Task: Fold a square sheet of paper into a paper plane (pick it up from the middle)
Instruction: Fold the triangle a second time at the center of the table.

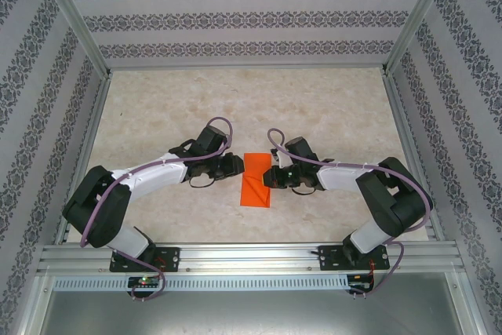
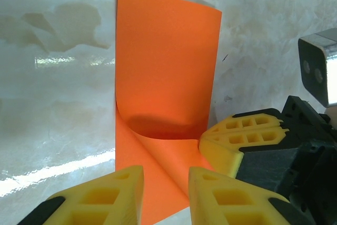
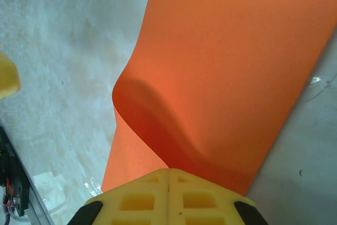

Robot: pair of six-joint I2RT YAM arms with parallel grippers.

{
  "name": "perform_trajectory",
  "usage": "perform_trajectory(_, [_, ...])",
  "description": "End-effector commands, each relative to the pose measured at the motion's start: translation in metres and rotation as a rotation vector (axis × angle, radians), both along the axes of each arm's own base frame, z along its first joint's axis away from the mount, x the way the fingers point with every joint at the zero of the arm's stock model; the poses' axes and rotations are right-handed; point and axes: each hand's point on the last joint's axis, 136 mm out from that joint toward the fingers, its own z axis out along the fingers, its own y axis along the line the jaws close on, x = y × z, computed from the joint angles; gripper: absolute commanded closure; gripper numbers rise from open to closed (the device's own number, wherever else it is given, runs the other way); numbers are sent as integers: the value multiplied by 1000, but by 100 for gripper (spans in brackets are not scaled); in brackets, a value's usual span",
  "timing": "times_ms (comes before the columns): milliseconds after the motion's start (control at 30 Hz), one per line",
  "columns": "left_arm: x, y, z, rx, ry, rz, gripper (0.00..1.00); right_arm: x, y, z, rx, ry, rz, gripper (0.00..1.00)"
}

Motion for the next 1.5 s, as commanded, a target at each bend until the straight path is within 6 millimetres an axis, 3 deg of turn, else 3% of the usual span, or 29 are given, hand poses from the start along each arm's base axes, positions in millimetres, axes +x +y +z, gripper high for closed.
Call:
perform_trajectory(0, [5, -12, 13, -32, -43, -35, 70, 6, 3, 5, 14, -19, 16, 94])
perform_trajectory(1467, [3, -12, 9, -23, -37, -35, 70, 12, 2, -6, -7, 1, 60, 92])
